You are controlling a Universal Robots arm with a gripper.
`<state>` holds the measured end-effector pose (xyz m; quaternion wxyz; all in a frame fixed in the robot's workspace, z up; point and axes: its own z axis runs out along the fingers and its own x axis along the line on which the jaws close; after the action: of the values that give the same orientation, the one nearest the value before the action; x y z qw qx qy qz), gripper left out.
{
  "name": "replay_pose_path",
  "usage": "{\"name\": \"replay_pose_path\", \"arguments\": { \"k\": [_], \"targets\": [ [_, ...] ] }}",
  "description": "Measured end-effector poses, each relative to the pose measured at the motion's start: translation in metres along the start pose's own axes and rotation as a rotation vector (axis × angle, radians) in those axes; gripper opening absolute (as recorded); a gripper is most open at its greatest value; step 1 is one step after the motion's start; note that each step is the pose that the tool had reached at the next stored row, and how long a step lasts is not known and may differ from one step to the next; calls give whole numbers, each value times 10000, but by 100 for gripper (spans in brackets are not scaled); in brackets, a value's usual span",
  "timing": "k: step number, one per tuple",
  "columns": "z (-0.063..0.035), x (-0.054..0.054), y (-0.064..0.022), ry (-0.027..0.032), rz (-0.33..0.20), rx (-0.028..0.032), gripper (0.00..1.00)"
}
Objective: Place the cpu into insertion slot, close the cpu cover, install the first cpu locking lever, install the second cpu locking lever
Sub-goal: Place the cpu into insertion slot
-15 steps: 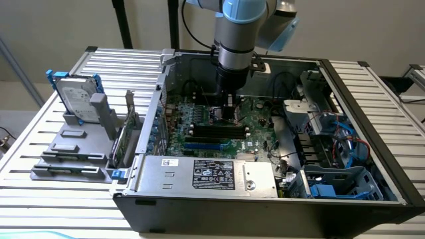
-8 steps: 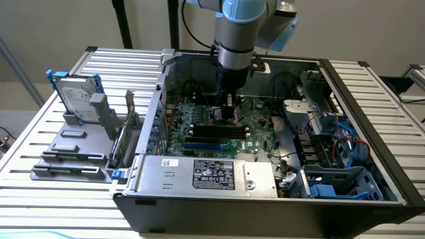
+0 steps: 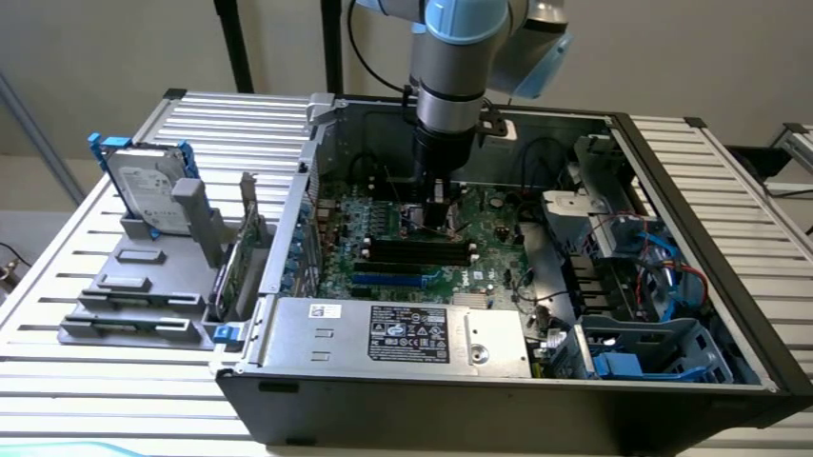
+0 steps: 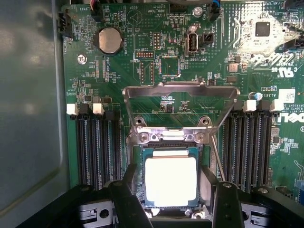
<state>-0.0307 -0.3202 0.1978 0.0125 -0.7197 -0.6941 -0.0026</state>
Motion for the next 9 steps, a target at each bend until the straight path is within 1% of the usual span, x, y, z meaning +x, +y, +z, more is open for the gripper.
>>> {"name": "replay_pose_path", "arguments": {
  "k": [8,9],
  "targets": [
    [0,16,-7,-3,4,0,62],
    [2,21,-7,8,6,2,62]
  ]
}}
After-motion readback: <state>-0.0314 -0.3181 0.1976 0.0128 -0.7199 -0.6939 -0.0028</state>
